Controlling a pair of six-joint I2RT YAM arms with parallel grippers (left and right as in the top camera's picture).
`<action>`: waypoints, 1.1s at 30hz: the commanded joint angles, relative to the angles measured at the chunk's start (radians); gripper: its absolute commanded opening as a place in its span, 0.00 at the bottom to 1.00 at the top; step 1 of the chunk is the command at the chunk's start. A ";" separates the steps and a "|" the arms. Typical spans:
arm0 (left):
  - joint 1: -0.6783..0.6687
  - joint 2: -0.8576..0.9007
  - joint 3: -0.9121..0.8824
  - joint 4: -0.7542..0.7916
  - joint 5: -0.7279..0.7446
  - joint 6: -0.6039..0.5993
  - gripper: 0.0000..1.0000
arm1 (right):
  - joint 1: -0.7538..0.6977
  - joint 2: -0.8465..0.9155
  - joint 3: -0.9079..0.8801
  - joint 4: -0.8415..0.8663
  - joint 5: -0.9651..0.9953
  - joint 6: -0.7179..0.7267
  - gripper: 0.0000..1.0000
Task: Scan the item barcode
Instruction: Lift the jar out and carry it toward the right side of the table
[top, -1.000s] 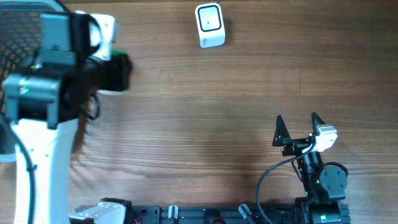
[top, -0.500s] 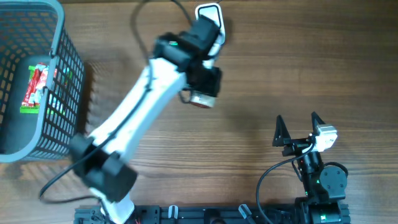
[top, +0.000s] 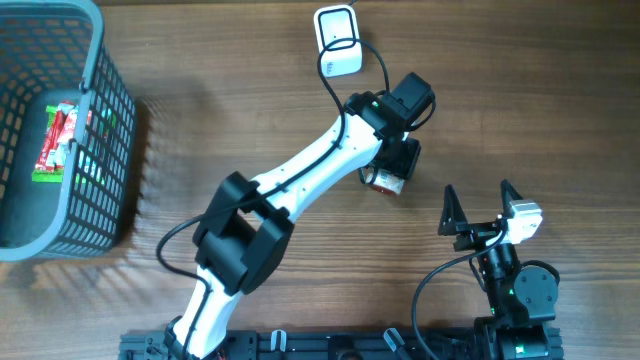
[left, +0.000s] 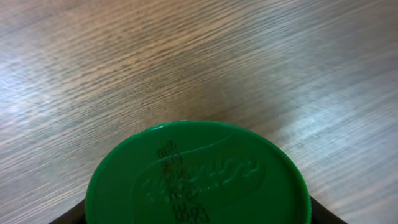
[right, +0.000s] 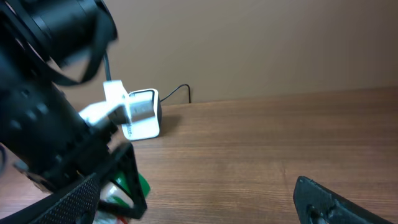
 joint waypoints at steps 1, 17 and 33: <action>-0.003 0.052 -0.002 0.024 0.014 -0.048 0.48 | 0.004 -0.003 -0.001 0.002 0.002 0.012 1.00; -0.056 0.136 -0.002 0.089 0.011 -0.111 0.54 | 0.004 -0.003 -0.001 0.002 0.003 0.012 1.00; -0.060 0.136 -0.002 0.074 0.011 -0.110 1.00 | 0.004 -0.003 -0.001 0.002 0.003 0.012 1.00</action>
